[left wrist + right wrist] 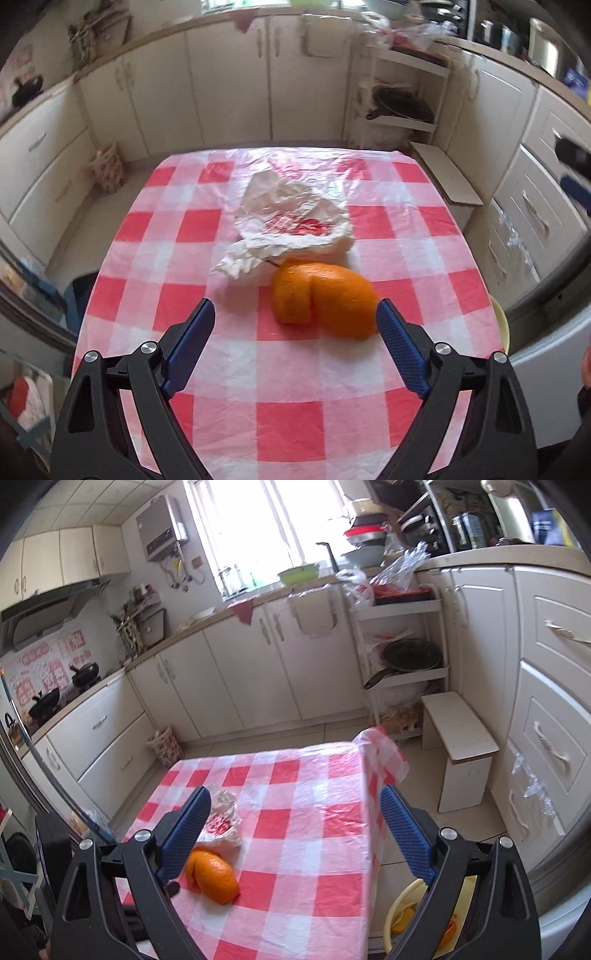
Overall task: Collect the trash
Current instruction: 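Move both tools back over the table toward the whole orange, then grasp the whole orange with the right tool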
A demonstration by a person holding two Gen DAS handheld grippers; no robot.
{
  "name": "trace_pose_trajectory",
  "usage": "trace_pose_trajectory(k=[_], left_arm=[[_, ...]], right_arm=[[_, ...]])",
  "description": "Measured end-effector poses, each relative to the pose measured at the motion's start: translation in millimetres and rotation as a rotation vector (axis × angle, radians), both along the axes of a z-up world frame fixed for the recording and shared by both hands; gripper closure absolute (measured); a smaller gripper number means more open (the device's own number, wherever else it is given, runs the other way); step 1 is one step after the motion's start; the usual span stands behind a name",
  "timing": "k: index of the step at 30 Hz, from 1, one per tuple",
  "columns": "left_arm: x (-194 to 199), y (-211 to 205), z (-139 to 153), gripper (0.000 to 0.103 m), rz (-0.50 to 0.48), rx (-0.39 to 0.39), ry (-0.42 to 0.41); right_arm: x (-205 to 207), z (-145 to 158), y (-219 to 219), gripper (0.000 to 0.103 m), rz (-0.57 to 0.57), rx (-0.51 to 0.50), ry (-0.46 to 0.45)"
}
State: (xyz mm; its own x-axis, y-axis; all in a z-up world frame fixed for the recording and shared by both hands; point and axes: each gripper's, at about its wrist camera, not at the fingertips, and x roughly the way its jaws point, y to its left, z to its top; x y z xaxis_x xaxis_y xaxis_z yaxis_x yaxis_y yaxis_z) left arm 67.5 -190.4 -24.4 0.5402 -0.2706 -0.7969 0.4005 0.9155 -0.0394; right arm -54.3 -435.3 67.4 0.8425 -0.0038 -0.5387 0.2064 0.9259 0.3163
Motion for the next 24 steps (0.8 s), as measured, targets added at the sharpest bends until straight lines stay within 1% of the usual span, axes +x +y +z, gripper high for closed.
trace_pose_trajectory(k=[1,3,6,9,13,16,20,24], left_arm=[[8,14,2,0.018,0.028,-0.029,0.015],[19,37,5,0.018,0.078,-0.053,0.016],[34,63,3,0.018,0.137,-0.052,0.025],[41,77,-3,0.018,0.157,-0.058,0.057],[41,88,-3,0.018,0.165,-0.056,0.056],[42,97,-2,0.018,0.180,-0.075,0.070],[44,109,-2,0.018,0.196,-0.102,0.091],[45,114,-3,0.017,0.201,-0.107,0.099]], right_arm=[[7,-3,7,0.014,0.018,0.001,0.016],[18,-10,20,0.014,0.051,-0.011,0.040],[34,-20,42,0.014,0.100,-0.051,0.086],[51,-33,63,0.014,0.164,-0.072,0.139],[69,-60,98,0.014,0.277,-0.126,0.243],[77,-79,120,0.014,0.336,-0.155,0.307],[87,-91,137,0.014,0.365,-0.162,0.333],[99,-97,146,0.014,0.353,-0.172,0.332]])
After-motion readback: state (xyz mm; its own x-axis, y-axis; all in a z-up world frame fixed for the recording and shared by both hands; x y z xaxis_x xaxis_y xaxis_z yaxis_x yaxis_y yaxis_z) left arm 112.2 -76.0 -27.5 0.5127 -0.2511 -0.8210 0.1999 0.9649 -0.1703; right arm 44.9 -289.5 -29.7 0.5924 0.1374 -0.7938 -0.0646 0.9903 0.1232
